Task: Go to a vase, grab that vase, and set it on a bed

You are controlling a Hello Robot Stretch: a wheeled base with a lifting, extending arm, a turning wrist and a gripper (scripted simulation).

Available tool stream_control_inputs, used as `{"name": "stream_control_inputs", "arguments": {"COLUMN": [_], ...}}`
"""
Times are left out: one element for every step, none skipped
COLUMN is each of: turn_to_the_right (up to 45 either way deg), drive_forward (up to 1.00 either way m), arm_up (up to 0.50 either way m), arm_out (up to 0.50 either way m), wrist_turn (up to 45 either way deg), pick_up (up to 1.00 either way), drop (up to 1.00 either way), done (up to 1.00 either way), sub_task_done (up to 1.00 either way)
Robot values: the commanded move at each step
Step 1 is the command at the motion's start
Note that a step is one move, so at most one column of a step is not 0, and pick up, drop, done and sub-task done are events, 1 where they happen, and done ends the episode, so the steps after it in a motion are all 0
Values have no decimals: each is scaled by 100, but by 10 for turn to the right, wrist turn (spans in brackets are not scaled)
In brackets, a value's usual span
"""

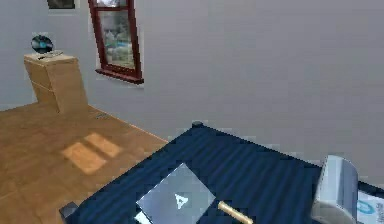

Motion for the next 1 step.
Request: {"name": "stream_control_inputs", "arguments": {"turn_to_the_right": [450], "drive_forward": [0], "arm_up": [0], "arm_out": [0], "wrist_turn": [0], "pick_up": [0], "drop": [0], "done": [0], "sub_task_done": [0]}}
